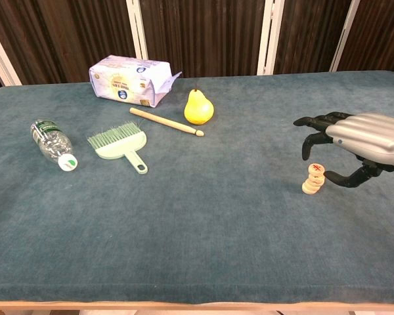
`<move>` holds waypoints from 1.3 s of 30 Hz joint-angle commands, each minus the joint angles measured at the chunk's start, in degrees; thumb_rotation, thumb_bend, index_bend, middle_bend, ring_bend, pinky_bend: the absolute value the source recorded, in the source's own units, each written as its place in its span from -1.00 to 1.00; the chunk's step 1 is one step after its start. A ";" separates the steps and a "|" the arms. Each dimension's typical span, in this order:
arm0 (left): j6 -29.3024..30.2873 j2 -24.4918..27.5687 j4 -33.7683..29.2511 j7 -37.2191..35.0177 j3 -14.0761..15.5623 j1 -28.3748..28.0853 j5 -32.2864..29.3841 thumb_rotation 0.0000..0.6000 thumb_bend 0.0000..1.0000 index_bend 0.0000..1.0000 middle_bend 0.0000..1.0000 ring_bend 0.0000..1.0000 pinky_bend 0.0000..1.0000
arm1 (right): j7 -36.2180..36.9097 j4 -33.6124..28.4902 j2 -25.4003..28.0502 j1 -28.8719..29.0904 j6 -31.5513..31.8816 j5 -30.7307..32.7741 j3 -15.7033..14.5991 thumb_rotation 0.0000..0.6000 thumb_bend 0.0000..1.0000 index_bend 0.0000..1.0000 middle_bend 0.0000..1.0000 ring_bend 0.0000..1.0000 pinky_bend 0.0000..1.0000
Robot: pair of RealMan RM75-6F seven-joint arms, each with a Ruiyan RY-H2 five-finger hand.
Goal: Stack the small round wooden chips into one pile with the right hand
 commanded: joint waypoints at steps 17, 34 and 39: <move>-0.07 -0.25 -0.05 0.68 0.01 -0.04 0.13 1.00 -0.01 -1.00 -1.00 -1.00 -1.00 | 1.61 -2.47 2.97 -2.29 2.89 -1.77 -0.30 1.00 0.10 -0.20 -0.89 -1.00 -1.00; 0.30 0.06 0.09 -0.29 0.03 0.12 0.19 1.00 -0.01 -1.00 -1.00 -1.00 -1.00 | -1.53 -0.05 -0.42 -0.74 -1.84 0.48 -0.76 1.00 0.10 -0.12 -0.92 -1.00 -1.00; 0.27 -0.03 0.15 -0.24 0.07 0.12 0.25 1.00 -0.01 -1.00 -1.00 -1.00 -1.00 | -2.46 -0.36 -0.15 -1.27 -1.30 -0.02 -1.39 1.00 0.10 -0.12 -0.92 -1.00 -1.00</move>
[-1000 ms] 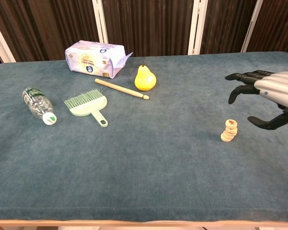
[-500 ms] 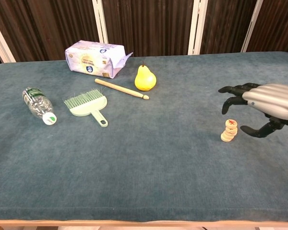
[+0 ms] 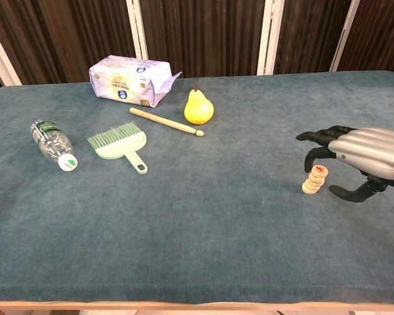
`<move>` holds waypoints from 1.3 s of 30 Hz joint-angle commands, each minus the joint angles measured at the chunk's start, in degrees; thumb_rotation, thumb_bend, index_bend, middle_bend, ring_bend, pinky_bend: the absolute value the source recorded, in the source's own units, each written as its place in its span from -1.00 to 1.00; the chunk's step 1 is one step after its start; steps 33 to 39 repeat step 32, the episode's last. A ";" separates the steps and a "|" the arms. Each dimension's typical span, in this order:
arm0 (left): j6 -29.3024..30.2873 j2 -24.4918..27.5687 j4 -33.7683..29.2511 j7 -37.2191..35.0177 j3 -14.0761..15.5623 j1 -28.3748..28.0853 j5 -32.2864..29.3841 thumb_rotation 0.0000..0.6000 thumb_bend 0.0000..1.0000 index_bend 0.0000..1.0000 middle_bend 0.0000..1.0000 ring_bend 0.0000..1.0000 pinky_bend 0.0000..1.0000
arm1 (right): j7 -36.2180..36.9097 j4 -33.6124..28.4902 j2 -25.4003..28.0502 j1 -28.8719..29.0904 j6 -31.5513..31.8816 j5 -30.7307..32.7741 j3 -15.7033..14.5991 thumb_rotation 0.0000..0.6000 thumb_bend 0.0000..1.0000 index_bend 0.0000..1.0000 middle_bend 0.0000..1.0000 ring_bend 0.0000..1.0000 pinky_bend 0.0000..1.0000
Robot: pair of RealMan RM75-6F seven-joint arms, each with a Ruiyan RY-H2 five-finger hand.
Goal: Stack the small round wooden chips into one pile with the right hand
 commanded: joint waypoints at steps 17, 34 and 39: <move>0.14 -0.01 -0.06 0.48 -0.06 0.16 -0.22 1.00 -0.01 -1.00 -1.00 -1.00 -1.00 | 3.44 -8.95 7.64 -11.02 18.94 -4.01 -1.52 1.00 -0.37 -0.58 -1.00 -1.00 -1.00; -1.38 -1.06 -0.81 4.32 -0.46 -0.51 -1.01 1.00 -0.01 -1.00 -1.00 -1.00 -1.00 | 2.99 -14.88 12.76 -21.09 28.47 -4.17 -2.98 1.00 -0.52 -1.00 -1.00 -1.00 -1.00; -1.38 -1.06 -0.81 4.32 -0.46 -0.51 -1.01 1.00 -0.01 -1.00 -1.00 -1.00 -1.00 | 2.99 -14.88 12.76 -21.09 28.47 -4.17 -2.98 1.00 -0.52 -1.00 -1.00 -1.00 -1.00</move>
